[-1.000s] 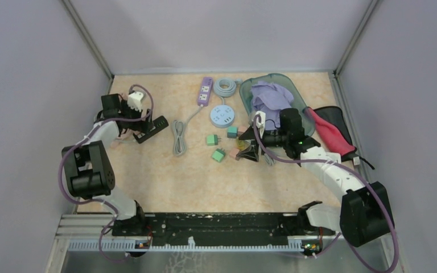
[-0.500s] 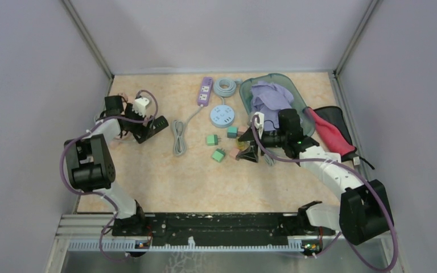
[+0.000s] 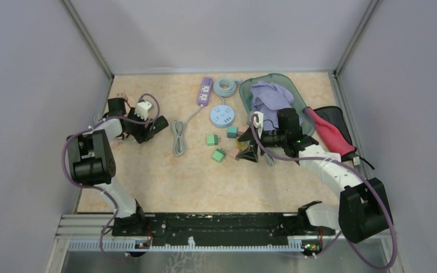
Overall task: Pull the plug off the socket
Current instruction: Pick up the socket from the center of the board.
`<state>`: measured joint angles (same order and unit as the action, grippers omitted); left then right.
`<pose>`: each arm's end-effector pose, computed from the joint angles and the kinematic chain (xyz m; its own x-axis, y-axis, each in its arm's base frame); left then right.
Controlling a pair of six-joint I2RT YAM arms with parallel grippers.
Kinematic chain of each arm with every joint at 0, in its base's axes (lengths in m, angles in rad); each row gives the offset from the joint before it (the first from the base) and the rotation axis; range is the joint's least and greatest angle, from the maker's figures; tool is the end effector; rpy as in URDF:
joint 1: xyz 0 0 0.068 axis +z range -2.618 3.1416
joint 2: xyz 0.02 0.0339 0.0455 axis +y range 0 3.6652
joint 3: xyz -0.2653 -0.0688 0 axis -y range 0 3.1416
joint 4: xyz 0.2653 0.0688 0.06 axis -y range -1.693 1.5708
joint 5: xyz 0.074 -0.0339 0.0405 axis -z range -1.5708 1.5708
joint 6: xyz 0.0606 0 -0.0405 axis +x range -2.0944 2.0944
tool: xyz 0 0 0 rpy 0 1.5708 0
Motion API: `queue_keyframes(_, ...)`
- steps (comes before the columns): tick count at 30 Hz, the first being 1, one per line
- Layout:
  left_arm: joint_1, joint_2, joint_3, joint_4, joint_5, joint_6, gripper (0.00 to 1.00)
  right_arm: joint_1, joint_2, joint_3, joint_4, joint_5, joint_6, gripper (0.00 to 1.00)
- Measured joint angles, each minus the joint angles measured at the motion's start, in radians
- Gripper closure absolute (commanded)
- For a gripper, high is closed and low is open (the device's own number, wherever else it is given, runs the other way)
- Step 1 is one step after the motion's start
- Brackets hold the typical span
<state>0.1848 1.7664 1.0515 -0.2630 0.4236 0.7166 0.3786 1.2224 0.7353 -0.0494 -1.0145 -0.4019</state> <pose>0.3815 0.0460 0.1379 -0.5764 0.5014 -0.6452 0.5794 0.8076 0.1100 0.2440 0.1524 0.2375 -0.0954 -0.2603 -0.9608 -0.9896 0.1294 0.0633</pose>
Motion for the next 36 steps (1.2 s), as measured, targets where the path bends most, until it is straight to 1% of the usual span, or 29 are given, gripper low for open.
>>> queue_keyframes(3,0.0,0.009,0.0,0.001,-0.003,0.007,0.32,0.001,0.0,0.0,-0.001,0.0,0.0,0.3)
queue_keyframes(5,0.0,0.01,0.001,0.001,-0.004,0.01,0.44,0.001,0.001,0.0,-0.002,0.0,-0.001,0.3)
queue_keyframes(7,0.0,0.013,0.01,-0.005,0.0,0.014,0.66,0.001,0.005,0.0,-0.003,0.0,-0.005,0.3)
queue_keyframes(9,0.0,0.021,0.024,-0.008,0.0,0.014,0.83,0.001,0.007,0.0,-0.005,0.0,-0.007,0.3)
queue_keyframes(10,0.0,0.026,0.033,-0.014,0.004,0.013,0.89,0.001,0.009,0.0,-0.005,0.0,-0.008,0.3)
queue_keyframes(11,0.0,0.029,0.039,-0.018,0.006,0.013,0.93,0.001,0.01,0.0,-0.005,0.0,-0.009,0.3)
queue_keyframes(15,0.0,0.031,0.061,-0.042,0.01,-0.021,0.99,0.001,0.01,0.0,-0.005,0.0,-0.012,0.3)
queue_keyframes(19,0.0,-0.003,0.062,-0.053,0.014,-0.097,1.0,0.001,0.009,0.0,-0.011,0.0,-0.017,0.3)
queue_keyframes(23,0.001,-0.128,0.007,-0.019,0.061,-0.195,1.0,0.001,0.0,0.001,-0.018,0.0,-0.018,0.29)
queue_keyframes(27,-0.017,-0.347,-0.135,0.056,0.149,-0.28,1.0,0.001,-0.026,0.008,-0.026,0.0,-0.02,0.28)
queue_keyframes(30,-0.074,-0.49,-0.216,0.071,0.203,-0.32,1.0,0.001,-0.049,0.023,-0.037,0.0,-0.035,0.26)
queue_keyframes(36,-0.319,-0.778,-0.364,0.108,0.254,-0.411,1.0,-0.01,-0.097,0.05,-0.087,-0.002,-0.085,0.25)
